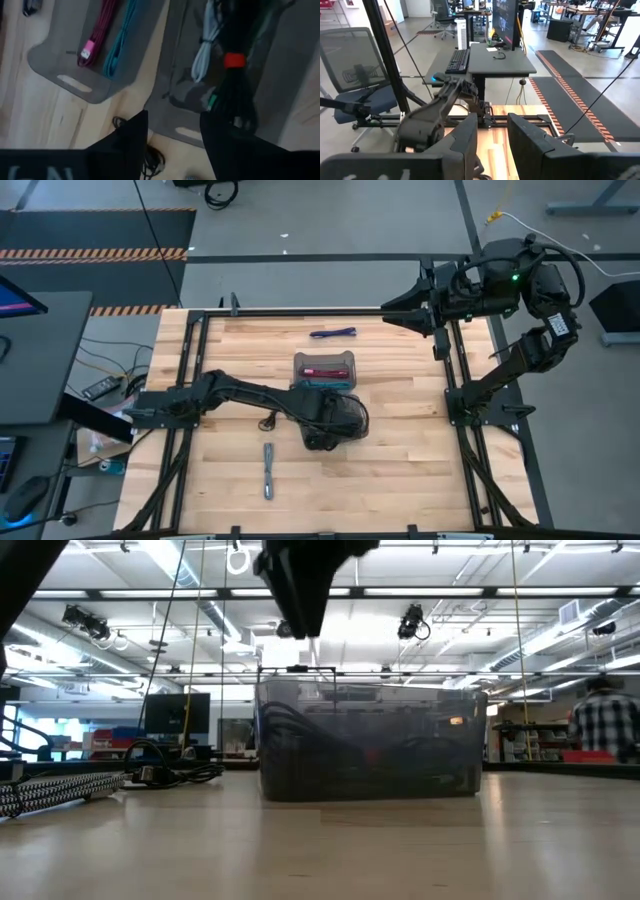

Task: Pick and place USB-C Cables
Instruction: Put the black charger cable into the top black transparent bin

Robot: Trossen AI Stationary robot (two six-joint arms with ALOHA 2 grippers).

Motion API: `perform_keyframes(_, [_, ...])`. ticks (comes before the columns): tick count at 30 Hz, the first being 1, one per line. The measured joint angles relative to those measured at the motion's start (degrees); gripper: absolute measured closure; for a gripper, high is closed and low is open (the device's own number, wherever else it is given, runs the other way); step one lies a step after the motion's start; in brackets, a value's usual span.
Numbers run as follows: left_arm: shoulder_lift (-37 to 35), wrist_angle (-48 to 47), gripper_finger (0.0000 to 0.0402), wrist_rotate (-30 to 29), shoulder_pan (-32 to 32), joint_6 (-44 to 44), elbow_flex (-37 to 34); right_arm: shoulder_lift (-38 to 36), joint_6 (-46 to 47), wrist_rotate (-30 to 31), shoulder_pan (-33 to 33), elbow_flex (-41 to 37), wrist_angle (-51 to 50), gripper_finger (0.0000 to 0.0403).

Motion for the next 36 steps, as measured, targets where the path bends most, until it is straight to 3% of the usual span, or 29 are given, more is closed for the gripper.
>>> perform_keyframes(5, [-1.22,0.00,0.0227,-2.03,-1.16,-2.49,0.05,0.02,0.02,-1.56,0.00,0.00,-0.04,0.0289])
perform_keyframes(13, [-2.50,0.03,0.0230,-0.30,-1.93,-3.38,-0.08,0.02,0.94,-4.56,0.05,0.00,-0.08,0.0289])
perform_keyframes(17, [-9.19,-0.02,0.0230,-1.44,-3.36,-4.85,-0.06,0.02,1.16,-5.79,0.05,0.00,-0.50,0.0289])
perform_keyframes(27, [-29.29,0.23,0.0233,-12.13,-2.67,-15.37,-0.99,0.04,0.37,-5.92,0.05,0.00,-1.00,0.0289])
perform_keyframes(30, [-34.87,0.22,0.0251,-12.47,-1.60,-17.99,-8.32,0.04,0.42,-5.92,0.05,0.00,-0.96,0.0289])
perform_keyframes(36, [-45.78,0.43,0.0291,-5.19,-0.19,-25.49,-35.52,0.04,0.26,-5.50,0.07,0.00,-0.83,0.0289])
